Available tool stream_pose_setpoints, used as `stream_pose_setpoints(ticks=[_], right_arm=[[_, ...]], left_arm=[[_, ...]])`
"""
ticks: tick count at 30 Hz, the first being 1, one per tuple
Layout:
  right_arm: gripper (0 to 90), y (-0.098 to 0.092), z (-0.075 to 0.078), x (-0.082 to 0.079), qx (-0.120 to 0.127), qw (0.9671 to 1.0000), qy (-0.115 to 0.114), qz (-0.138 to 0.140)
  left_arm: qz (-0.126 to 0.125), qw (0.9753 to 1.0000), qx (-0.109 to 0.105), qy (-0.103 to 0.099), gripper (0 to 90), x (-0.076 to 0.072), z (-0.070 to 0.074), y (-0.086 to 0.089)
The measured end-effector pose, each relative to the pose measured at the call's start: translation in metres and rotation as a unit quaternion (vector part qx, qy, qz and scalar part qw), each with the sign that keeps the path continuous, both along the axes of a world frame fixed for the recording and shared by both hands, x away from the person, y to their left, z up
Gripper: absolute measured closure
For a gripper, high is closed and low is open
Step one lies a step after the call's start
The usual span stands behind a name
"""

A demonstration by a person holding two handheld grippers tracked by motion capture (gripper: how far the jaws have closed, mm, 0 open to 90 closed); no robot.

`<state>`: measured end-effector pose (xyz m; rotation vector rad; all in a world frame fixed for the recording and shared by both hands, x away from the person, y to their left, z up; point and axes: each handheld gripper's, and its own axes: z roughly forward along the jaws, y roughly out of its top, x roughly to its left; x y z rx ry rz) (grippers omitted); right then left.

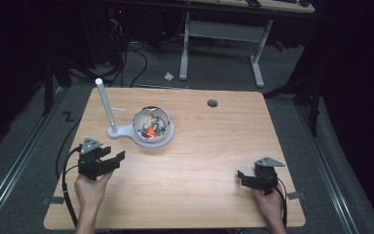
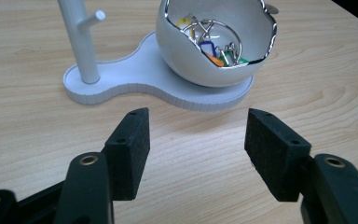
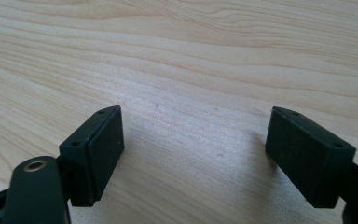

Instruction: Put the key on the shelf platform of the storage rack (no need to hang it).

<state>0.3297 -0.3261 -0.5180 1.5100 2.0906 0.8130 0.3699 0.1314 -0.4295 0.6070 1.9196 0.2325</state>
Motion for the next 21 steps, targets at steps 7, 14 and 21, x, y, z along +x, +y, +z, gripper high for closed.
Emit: stream_pose_setpoints(ticks=[7, 14, 21], right_arm=[[19.4, 0.0, 0.0, 0.0, 0.0, 1.0, 0.0, 0.0], [19.4, 0.0, 0.0, 0.0, 0.0, 1.0, 0.0, 0.0], [19.4, 0.0, 0.0, 0.0, 0.0, 1.0, 0.0, 0.0]], left_arm=[[-0.002, 1.0, 0.0, 0.007, 40.8, -0.002, -0.009, 0.001], [0.005, 0.9998, -0.005, 0.02, 40.8, -0.002, -0.018, -0.001], [0.001, 0.9995, 0.001, 0.031, 40.7, -0.003, -0.031, -0.002]])
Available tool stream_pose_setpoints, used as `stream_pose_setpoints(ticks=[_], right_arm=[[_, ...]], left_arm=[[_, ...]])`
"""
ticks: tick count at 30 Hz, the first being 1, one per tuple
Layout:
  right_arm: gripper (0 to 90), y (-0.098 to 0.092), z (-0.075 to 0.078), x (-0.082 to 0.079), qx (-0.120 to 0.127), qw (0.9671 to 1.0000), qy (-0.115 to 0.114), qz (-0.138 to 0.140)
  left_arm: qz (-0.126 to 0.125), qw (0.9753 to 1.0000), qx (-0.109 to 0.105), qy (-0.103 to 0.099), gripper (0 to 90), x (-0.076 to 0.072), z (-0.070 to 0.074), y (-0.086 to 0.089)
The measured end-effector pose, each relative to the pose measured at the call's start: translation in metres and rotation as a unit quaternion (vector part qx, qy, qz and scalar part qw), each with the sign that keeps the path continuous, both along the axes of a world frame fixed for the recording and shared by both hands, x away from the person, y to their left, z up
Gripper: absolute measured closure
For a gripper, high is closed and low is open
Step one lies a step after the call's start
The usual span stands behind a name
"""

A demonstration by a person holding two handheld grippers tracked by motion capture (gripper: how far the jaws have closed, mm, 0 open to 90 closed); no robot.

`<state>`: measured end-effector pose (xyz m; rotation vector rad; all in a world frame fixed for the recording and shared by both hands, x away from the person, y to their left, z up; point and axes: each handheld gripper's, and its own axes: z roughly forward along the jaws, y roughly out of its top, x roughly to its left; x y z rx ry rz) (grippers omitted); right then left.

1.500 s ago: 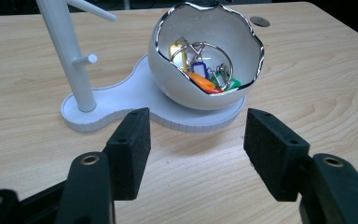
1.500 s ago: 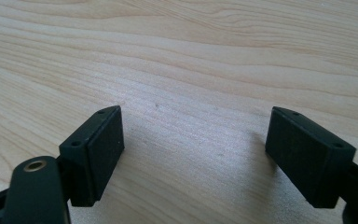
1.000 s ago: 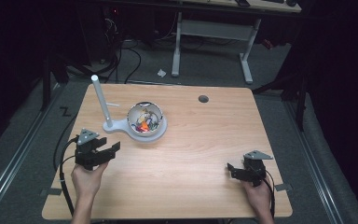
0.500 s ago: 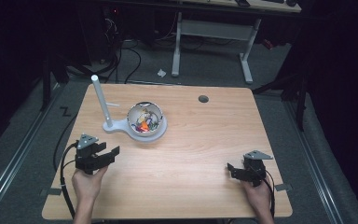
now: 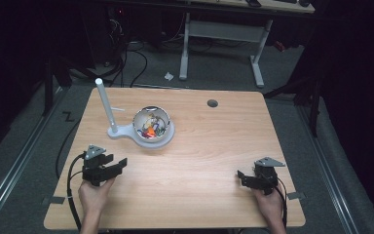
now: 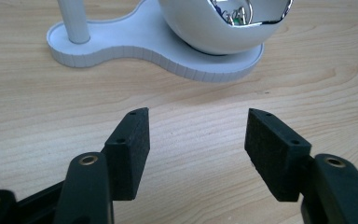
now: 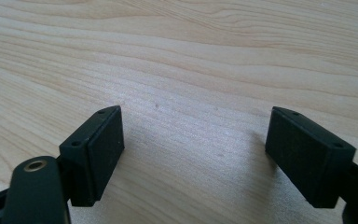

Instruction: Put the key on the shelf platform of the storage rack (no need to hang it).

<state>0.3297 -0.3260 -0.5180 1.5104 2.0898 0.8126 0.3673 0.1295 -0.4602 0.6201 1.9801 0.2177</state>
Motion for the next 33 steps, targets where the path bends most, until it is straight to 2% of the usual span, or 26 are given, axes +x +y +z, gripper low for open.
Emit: stream_pose_setpoints(ticks=[2, 4, 7, 18, 20, 23, 29, 32, 33], right_arm=[[19.4, 0.0, 0.0, 0.0, 0.0, 1.0, 0.0, 0.0], [19.4, 0.0, 0.0, 0.0, 0.0, 1.0, 0.0, 0.0], [19.4, 0.0, 0.0, 0.0, 0.0, 1.0, 0.0, 0.0], [19.4, 0.0, 0.0, 0.0, 0.0, 1.0, 0.0, 0.001], [19.4, 0.0, 0.0, 0.0, 0.0, 1.0, -0.001, 0.001], [19.4, 0.0, 0.0, 0.0, 0.0, 1.0, 0.0, 0.001], [19.4, 0.0, 0.0, 0.0, -0.001, 1.0, -0.001, 0.001], [19.4, 0.0, 0.0, 0.0, -0.001, 1.0, 0.0, 0.0], [19.4, 0.0, 0.0, 0.0, 0.0, 1.0, 0.0, 0.0]], left_arm=[[0.006, 0.9999, -0.012, 0.008, 40.6, 0.0, -0.002, -0.003], [-0.003, 1.0, 0.005, 0.003, 40.4, -0.001, -0.006, -0.003], [0.01, 0.9999, 0.002, 0.012, 39.8, 0.0, -0.011, -0.005], [0.012, 0.999, 0.033, 0.029, 38.7, -0.001, -0.038, -0.013], [0.014, 0.9989, 0.033, 0.031, 38.6, -0.001, -0.04, -0.015], [0.017, 0.9984, 0.049, 0.022, 38.6, -0.001, -0.047, -0.018], [0.028, 0.997, 0.069, 0.021, 37.9, 0.003, -0.058, -0.025], [0.029, 0.9961, 0.083, 0.007, 37.2, 0.003, -0.063, -0.03], [0.036, 0.9961, 0.08, 0.002, 36.7, 0.003, -0.064, -0.032]])
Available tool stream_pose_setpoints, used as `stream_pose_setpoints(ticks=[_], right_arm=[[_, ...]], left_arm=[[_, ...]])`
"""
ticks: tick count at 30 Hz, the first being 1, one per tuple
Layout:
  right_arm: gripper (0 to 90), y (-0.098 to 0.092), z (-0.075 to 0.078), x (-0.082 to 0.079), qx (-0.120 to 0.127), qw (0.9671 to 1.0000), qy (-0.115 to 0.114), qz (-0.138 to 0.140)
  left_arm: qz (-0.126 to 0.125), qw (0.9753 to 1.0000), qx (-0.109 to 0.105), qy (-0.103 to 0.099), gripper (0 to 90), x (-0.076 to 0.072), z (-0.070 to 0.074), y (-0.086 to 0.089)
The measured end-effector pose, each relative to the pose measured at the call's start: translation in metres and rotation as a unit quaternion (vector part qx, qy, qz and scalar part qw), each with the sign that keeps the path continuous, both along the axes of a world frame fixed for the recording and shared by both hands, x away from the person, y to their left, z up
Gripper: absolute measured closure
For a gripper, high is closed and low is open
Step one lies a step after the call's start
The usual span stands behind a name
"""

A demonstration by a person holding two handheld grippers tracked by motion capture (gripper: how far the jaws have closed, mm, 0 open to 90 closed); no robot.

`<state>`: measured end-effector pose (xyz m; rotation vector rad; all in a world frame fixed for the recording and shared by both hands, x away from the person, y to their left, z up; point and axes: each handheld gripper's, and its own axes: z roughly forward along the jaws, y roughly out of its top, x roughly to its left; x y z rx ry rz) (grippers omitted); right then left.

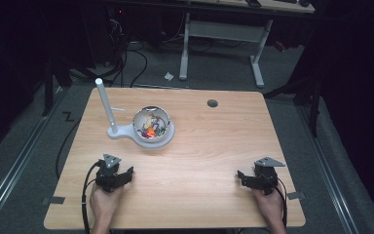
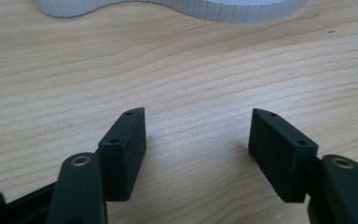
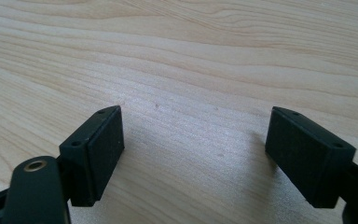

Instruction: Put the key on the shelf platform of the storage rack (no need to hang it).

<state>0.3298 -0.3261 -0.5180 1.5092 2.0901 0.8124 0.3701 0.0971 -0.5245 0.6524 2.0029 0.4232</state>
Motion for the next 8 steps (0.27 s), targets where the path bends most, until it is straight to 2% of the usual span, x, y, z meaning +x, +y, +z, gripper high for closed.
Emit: stream_pose_setpoints(ticks=[1, 8], right_arm=[[19.4, 0.0, 0.0, 0.0, 0.0, 1.0, 0.0, 0.0], [19.4, 0.0, 0.0, 0.0, 0.0, 1.0, 0.0, 0.0]], left_arm=[[0.001, 1.0, 0.001, -0.005, 35.9, -0.0001, -0.0009, -0.0003], [0.005, 1.0, 0.001, -0.002, 31.4, 0.0015, -0.0011, 0.0]])
